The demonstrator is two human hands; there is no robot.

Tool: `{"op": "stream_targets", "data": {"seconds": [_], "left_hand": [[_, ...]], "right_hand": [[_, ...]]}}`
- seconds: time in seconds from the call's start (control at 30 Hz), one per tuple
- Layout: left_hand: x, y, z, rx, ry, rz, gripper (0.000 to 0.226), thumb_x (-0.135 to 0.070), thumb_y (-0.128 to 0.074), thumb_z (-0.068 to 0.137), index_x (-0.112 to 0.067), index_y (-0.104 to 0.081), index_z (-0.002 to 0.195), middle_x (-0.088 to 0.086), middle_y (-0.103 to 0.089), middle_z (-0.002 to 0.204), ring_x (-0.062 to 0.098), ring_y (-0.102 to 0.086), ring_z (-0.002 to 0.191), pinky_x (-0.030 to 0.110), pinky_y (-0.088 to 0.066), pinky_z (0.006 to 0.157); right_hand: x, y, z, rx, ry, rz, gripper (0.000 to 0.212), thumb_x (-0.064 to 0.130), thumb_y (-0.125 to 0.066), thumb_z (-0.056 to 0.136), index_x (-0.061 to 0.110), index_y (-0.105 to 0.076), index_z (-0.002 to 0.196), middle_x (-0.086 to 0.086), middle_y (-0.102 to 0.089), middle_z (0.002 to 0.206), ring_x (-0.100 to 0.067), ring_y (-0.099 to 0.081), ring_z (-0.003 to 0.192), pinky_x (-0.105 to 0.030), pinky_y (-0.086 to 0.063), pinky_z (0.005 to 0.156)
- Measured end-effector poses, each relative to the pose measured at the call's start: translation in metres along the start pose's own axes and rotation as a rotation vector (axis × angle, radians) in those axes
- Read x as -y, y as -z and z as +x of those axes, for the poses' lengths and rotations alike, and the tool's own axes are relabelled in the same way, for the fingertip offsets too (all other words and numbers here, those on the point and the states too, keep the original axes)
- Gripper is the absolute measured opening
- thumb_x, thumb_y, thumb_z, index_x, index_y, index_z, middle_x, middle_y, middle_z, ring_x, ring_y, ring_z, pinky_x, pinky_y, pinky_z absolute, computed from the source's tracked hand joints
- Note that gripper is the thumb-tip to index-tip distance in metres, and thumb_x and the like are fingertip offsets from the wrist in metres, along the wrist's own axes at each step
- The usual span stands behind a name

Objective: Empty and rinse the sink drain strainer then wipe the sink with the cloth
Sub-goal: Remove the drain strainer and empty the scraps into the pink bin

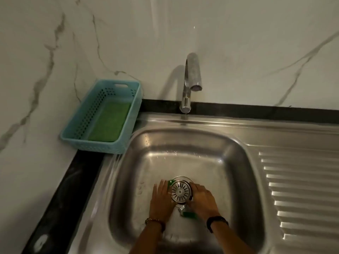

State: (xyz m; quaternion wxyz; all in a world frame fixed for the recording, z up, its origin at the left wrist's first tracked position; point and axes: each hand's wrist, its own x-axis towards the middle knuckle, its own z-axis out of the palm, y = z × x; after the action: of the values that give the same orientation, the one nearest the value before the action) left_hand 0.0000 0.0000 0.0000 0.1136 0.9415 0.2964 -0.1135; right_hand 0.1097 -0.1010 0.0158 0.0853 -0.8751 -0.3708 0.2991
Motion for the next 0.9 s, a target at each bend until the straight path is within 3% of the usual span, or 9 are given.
{"op": "stream_targets", "data": {"seconds": [0.07, 0.17, 0.37, 0.53, 0.63, 0.7, 0.8, 0.9], "left_hand": [[0.001, -0.012, 0.002, 0.128, 0.13, -0.11, 0.05, -0.042, -0.033, 0.095, -0.02, -0.032, 0.139, 0.012, -0.027, 0.151, 0.027, -0.019, 0.141, 0.041, -0.008, 0.118], [0.001, -0.019, 0.005, 0.034, 0.276, -0.228, 0.036, -0.041, -0.038, 0.092, -0.022, -0.049, 0.12, 0.001, -0.046, 0.128, 0.018, -0.038, 0.119, 0.029, -0.029, 0.104], [-0.013, -0.005, 0.019, 0.069, 0.592, -0.488, 0.026, -0.03, -0.047, 0.092, -0.019, -0.059, 0.113, 0.003, -0.054, 0.123, 0.021, -0.043, 0.119, 0.036, -0.031, 0.1], [-0.016, 0.015, 0.004, -0.107, 0.629, -0.643, 0.016, -0.018, -0.052, 0.09, -0.018, -0.064, 0.1, 0.001, -0.065, 0.109, 0.019, -0.053, 0.108, 0.032, -0.029, 0.09], [-0.019, 0.038, -0.014, -0.254, 0.6, -0.979, 0.009, -0.013, -0.058, 0.087, -0.009, -0.066, 0.088, 0.008, -0.069, 0.094, 0.025, -0.062, 0.096, 0.024, -0.034, 0.079], [-0.023, 0.054, -0.027, -0.303, 0.585, -1.24, 0.014, -0.013, -0.056, 0.089, -0.003, -0.066, 0.086, 0.014, -0.069, 0.089, 0.03, -0.064, 0.092, 0.024, -0.044, 0.072], [-0.028, 0.074, -0.04, -0.26, 0.692, -1.614, 0.019, -0.014, -0.055, 0.09, 0.003, -0.062, 0.087, 0.019, -0.067, 0.096, 0.032, -0.065, 0.085, 0.025, -0.056, 0.059], [-0.03, 0.093, -0.05, -0.138, 0.763, -1.902, 0.014, 0.001, -0.059, 0.085, -0.003, -0.055, 0.072, 0.025, -0.062, 0.106, 0.038, -0.062, 0.096, 0.018, -0.055, 0.047]], "right_hand": [[-0.005, -0.006, 0.008, -0.022, -0.061, 0.094, 0.058, 0.039, -0.056, 0.086, 0.021, -0.033, 0.136, -0.005, -0.052, 0.132, -0.021, -0.048, 0.119, -0.031, -0.041, 0.101], [-0.006, -0.012, 0.015, -0.043, -0.139, 0.144, 0.046, 0.036, -0.054, 0.088, 0.017, -0.044, 0.13, -0.005, -0.051, 0.127, -0.021, -0.048, 0.117, -0.03, -0.043, 0.097], [0.002, -0.023, 0.025, -0.104, -0.309, 0.38, 0.037, 0.028, -0.062, 0.085, 0.01, -0.059, 0.117, -0.012, -0.046, 0.122, -0.027, -0.042, 0.116, -0.034, -0.042, 0.096], [0.015, -0.009, 0.012, -0.263, -0.362, 0.822, 0.028, 0.021, -0.058, 0.089, 0.008, -0.061, 0.113, -0.015, -0.046, 0.119, -0.028, -0.048, 0.107, -0.042, -0.047, 0.097], [0.032, 0.01, -0.008, -0.357, -0.402, 1.244, 0.009, 0.021, -0.055, 0.091, 0.014, -0.061, 0.093, -0.012, -0.059, 0.106, -0.023, -0.058, 0.092, -0.044, -0.053, 0.086], [0.042, 0.02, -0.022, -0.383, -0.429, 1.381, 0.015, 0.027, -0.052, 0.093, 0.017, -0.059, 0.084, -0.009, -0.063, 0.094, -0.022, -0.059, 0.085, -0.042, -0.054, 0.08], [0.053, 0.031, -0.043, -0.432, -0.407, 1.493, 0.021, 0.028, -0.051, 0.093, 0.01, -0.057, 0.084, -0.011, -0.065, 0.089, -0.026, -0.062, 0.083, -0.038, -0.053, 0.076], [0.061, 0.039, -0.061, -0.406, -0.367, 1.467, 0.011, 0.016, -0.057, 0.089, 0.005, -0.057, 0.086, -0.016, -0.064, 0.093, -0.022, -0.061, 0.078, -0.03, -0.052, 0.068]]}}
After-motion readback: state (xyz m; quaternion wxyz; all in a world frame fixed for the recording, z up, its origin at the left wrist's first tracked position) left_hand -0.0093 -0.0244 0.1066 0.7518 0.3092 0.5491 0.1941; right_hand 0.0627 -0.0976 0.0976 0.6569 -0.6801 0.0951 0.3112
